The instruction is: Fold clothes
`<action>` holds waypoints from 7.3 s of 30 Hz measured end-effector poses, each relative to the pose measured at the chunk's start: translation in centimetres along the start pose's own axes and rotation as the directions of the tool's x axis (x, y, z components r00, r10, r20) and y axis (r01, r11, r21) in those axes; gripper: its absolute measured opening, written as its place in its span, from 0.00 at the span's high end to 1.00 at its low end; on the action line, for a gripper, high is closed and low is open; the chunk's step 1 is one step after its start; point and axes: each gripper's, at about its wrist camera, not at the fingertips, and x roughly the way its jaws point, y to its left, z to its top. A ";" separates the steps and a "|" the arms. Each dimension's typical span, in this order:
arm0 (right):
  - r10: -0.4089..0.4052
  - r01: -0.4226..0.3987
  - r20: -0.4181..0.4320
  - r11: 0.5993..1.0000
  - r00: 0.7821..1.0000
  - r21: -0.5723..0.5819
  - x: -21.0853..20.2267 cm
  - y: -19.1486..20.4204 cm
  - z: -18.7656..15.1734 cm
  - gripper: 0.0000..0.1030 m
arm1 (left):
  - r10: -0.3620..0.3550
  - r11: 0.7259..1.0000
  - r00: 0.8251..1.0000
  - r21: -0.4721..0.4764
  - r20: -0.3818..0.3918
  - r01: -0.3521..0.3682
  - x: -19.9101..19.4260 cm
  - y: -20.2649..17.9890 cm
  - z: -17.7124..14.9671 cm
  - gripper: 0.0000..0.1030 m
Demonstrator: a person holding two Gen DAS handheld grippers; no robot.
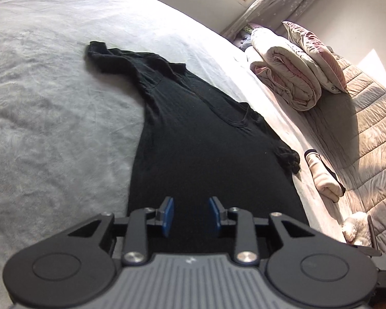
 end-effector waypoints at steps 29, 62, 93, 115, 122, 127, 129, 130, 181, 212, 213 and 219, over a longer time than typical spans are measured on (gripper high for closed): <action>-0.461 0.298 0.219 0.802 0.860 0.519 3.5 -34.5 7.4 0.54 | -0.051 0.999 0.997 0.011 -0.066 0.052 29.9 -12.1 17.7 0.56; -0.566 0.449 0.278 0.806 0.776 0.386 4.8 -35.1 7.7 0.97 | -0.125 0.992 0.980 0.011 0.155 0.125 36.6 -12.9 16.7 0.98; -0.361 0.194 0.282 0.855 0.889 0.481 2.2 -36.9 7.5 0.60 | -0.193 0.600 0.968 0.761 -0.163 0.247 28.2 -27.6 3.1 0.52; -0.452 0.285 0.332 0.850 0.828 0.444 2.8 -37.2 7.7 0.86 | -0.380 0.690 0.873 0.536 -0.304 0.487 32.0 -29.3 3.0 0.59; -0.392 0.229 0.370 0.881 0.842 0.413 1.1 -36.4 8.2 0.86 | -0.399 0.683 0.887 0.570 -0.233 0.457 30.8 -28.5 4.4 0.55; -0.337 0.200 0.328 0.901 0.883 0.386 1.4 -36.2 8.6 0.86 | -0.361 0.677 0.860 0.532 -0.362 0.508 33.0 -28.0 3.9 0.56; -0.341 0.225 0.282 0.900 0.897 0.372 1.7 -36.2 8.7 0.85 | -0.361 0.647 0.859 0.565 -0.364 0.511 32.6 -28.2 3.7 0.56; -0.339 0.232 0.257 0.900 0.905 0.368 1.8 -36.3 8.6 0.85 | -0.371 0.641 0.851 0.560 -0.371 0.524 32.3 -28.3 4.1 0.55; -0.271 0.244 0.226 0.960 0.936 0.139 -0.2 -32.5 7.8 0.88 | -0.267 0.719 0.955 0.633 -0.129 0.287 41.9 -31.5 9.3 0.97; -0.262 0.229 0.271 0.962 0.926 0.148 2.4 -32.9 8.3 0.85 | -0.098 0.913 0.993 0.403 0.066 0.064 32.2 -17.7 13.9 0.83; -0.258 0.223 0.281 0.963 0.924 0.150 2.6 -32.9 8.3 0.85 | -0.082 0.917 0.994 0.395 0.071 0.048 32.5 -17.2 14.1 0.83; -0.259 0.226 0.251 0.962 0.933 0.153 4.8 -32.8 8.3 0.85 | -0.029 0.940 0.993 0.341 0.118 -0.013 34.5 -15.6 15.7 0.93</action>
